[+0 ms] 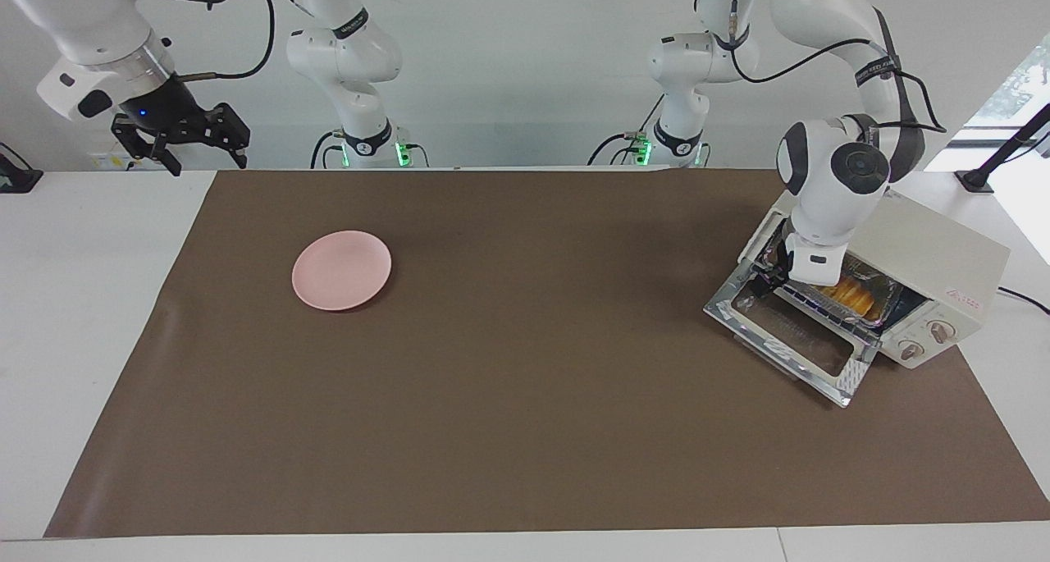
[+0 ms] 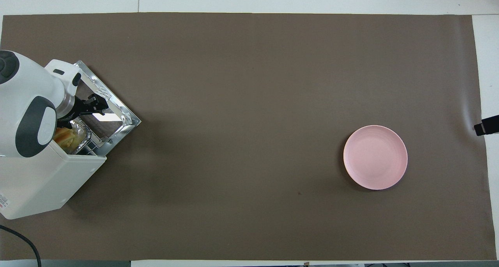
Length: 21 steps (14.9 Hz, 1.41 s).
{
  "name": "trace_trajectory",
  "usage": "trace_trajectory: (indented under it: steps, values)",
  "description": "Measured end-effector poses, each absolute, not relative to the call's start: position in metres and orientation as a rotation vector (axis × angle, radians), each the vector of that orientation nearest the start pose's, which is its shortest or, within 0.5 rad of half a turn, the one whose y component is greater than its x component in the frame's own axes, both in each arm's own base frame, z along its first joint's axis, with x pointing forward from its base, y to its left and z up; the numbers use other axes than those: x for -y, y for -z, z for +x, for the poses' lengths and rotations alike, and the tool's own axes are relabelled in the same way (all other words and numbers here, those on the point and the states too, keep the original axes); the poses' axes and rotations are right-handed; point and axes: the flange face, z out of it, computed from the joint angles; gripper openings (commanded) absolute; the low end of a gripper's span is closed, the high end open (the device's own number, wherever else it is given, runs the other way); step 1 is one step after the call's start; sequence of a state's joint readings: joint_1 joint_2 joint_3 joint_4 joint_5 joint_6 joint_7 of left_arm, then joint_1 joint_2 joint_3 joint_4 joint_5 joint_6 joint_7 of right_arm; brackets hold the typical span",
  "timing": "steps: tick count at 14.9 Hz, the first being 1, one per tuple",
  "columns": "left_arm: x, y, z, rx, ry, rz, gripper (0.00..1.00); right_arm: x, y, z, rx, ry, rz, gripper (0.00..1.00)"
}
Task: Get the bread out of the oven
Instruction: 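Pull the foil tray out of the oven with the left gripper, then set the foil tray on the table and withdraw the left gripper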
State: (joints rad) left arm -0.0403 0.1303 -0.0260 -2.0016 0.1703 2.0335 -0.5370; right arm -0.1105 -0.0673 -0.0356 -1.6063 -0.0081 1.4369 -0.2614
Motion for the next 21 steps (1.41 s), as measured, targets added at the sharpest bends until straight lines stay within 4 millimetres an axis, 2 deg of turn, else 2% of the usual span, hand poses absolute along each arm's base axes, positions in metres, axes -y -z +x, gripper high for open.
trace_trajectory:
  steps: [1, 2, 5, 6, 8, 9, 11, 13, 14, 16, 18, 20, 21]
  values:
    - [0.028, -0.385, 0.568, 0.571, -0.081, -2.916, 0.14, 0.077, -0.633, 0.513, 0.179, -0.158, -3.117, 1.0]
    - [0.028, -0.383, 0.567, 0.569, -0.086, -2.915, 0.0, 0.077, -0.633, 0.513, 0.179, -0.158, -3.117, 1.0]
    - [0.031, -0.382, 0.565, 0.557, -0.09, -2.915, 0.0, 0.077, -0.633, 0.513, 0.179, -0.158, -3.117, 1.0]
    - [0.037, -0.383, 0.565, 0.537, -0.086, -2.919, 0.0, 0.077, -0.633, 0.513, 0.179, -0.158, -3.117, 1.0]
    - [0.069, -0.394, 0.568, 0.459, -0.044, -2.94, 0.0, 0.077, -0.633, 0.513, 0.179, -0.158, -3.117, 1.0]
    - [0.092, -0.407, 0.572, 0.407, -0.006, -2.955, 0.0, 0.077, -0.633, 0.513, 0.179, -0.158, -3.117, 1.0]
    - [0.156, -0.442, 0.583, 0.29, 0.081, -3.002, 0.0, 0.077, -0.633, 0.513, 0.179, -0.158, -3.117, 1.0]
    - [0.23, -0.471, 0.586, 0.174, 0.14, -3.079, 0.0, 0.077, -0.633, 0.513, 0.179, -0.158, -3.117, 1.0]
    - [0.271, -0.476, 0.582, 0.094, 0.153, -3.105, 0.0, 0.077, -0.633, 0.513, 0.179, -0.158, -3.117, 1.0]
    - [0.353, -0.461, 0.558, -0.078, 0.138, -3.121, 0.0, 0.078, -0.633, 0.513, 0.177, -0.158, -3.117, 1.0]
    - [0.421, -0.433, 0.524, -0.214, 0.092, -3.111, 0.0, 0.078, -0.633, 0.513, 0.176, -0.158, -3.117, 1.0]
    - [0.468, -0.4, 0.503, -0.261, 0.051, -3.093, 0.0, 0.078, -0.633, 0.513, 0.176, -0.158, -3.117, 1.0]
    - [0.481, -0.384, 0.499, -0.277, 0.029, -3.082, 0.0, 0.078, -0.633, 0.513, 0.176, -0.158, -3.117, 1.0]
